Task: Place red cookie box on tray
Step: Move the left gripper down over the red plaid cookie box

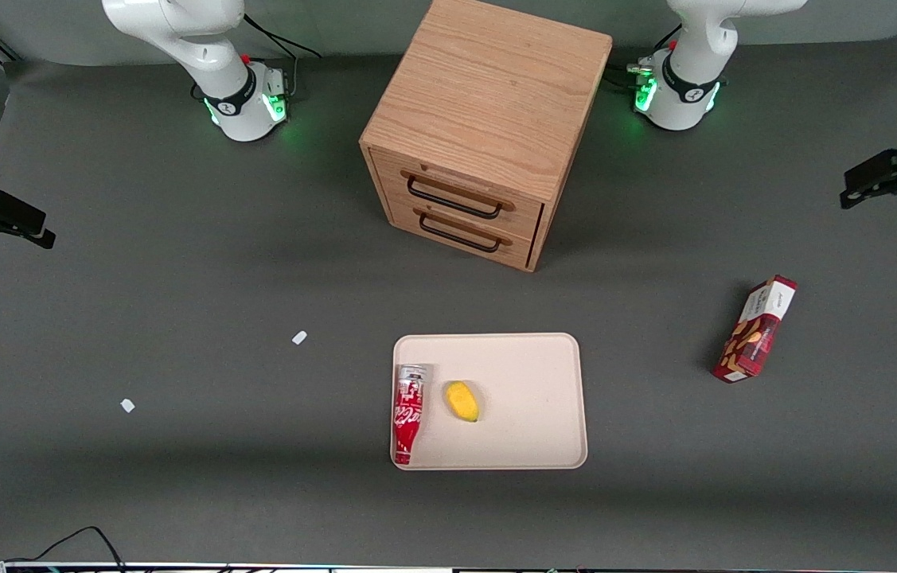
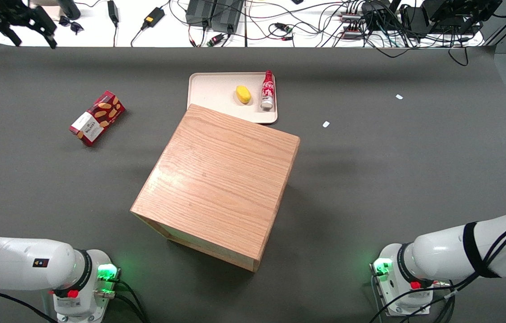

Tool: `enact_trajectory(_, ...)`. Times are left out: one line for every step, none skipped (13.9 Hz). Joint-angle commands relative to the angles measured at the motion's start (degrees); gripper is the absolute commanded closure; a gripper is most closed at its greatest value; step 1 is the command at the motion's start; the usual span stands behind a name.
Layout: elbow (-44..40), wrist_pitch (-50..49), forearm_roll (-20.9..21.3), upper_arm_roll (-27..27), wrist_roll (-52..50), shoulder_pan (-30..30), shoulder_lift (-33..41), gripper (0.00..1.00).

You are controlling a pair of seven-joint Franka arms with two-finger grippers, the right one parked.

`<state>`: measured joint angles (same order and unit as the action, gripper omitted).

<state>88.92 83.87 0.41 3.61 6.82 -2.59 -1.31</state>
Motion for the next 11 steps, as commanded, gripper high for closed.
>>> enact_trajectory(6.4, 8.6, 1.3, 0.1, 7.3, 0.1, -1.9, 0.0)
enact_trajectory(10.4, 14.2, 1.7, 0.3, 11.3, 0.5, -2.1, 0.0)
enact_trajectory(14.2, 20.0, 1.9, 0.8, 13.4, 0.5, -2.6, 0.0)
enact_trajectory(17.5, 25.7, 2.1, 0.9, 13.7, 0.5, -3.5, 0.0)
enact_trajectory(19.9, 30.4, 3.1, 0.9, 13.8, 0.5, -4.8, 0.0)
enact_trajectory(21.5, 34.5, 4.4, 0.9, 13.8, 0.4, -6.4, 0.0)
enact_trajectory(22.9, 38.5, 5.3, 0.9, 14.6, 0.4, -8.2, 0.0)
enact_trajectory(24.4, 42.7, 5.4, 0.9, 15.6, 0.4, -10.3, 0.0)
enact_trajectory(25.9, 46.7, 5.3, 1.0, 16.0, 0.6, -11.9, 0.0)
enact_trajectory(28.0, 50.7, 5.3, 1.2, 16.1, 0.6, -13.1, 0.0)
enact_trajectory(29.9, 54.7, 5.4, 1.4, 17.1, 0.6, -14.2, 0.0)
